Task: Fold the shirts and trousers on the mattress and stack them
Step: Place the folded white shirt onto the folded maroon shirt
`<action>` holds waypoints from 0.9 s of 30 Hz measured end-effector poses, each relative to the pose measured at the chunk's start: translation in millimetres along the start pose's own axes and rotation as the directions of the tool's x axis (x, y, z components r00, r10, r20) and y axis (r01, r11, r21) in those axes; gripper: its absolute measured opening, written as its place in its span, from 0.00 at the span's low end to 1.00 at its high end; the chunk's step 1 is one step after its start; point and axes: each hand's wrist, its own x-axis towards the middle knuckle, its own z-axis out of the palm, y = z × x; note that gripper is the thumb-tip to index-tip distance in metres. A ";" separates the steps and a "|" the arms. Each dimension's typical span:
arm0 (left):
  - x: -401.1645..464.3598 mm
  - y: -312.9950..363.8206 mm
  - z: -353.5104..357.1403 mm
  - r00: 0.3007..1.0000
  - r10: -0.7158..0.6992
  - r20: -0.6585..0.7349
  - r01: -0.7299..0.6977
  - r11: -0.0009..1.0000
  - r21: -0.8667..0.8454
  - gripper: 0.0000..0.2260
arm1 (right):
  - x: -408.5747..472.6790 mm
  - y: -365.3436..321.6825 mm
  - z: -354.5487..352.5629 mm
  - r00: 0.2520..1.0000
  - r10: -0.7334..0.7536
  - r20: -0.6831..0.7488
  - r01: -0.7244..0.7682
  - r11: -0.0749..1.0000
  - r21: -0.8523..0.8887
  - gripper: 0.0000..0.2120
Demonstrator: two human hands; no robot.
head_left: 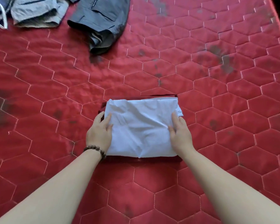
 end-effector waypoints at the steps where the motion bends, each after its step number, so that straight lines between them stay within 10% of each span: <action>1: 0.6 -3.3 1.7 0.999 -0.049 0.018 0.048 0.997 0.053 0.19 | -0.6 2.1 4.1 0.998 0.052 0.020 -0.051 0.998 -0.036 0.27; 6: -5.1 9.1 6.4 0.980 0.067 -0.190 -0.014 0.964 0.266 0.18 | -8.0 -10.7 14.3 0.960 -0.074 -0.269 -0.032 0.928 -0.370 0.23; 10: 0.6 36.3 29.3 0.915 0.402 -0.025 -0.373 0.869 0.325 0.22 | 5.4 -36.6 45.4 0.915 -0.404 0.000 0.351 0.794 -0.497 0.24; 15: 24.7 27.7 63.7 0.905 0.301 0.299 -0.417 0.761 0.497 0.25 | 24.2 -32.8 80.9 0.924 -0.290 0.249 0.381 0.656 -0.652 0.27; 27: 26.3 -21.0 72.1 0.948 0.315 0.052 -0.309 0.862 0.402 0.31 | 30.8 18.7 56.2 0.985 -0.170 -0.011 0.135 0.817 -0.561 0.30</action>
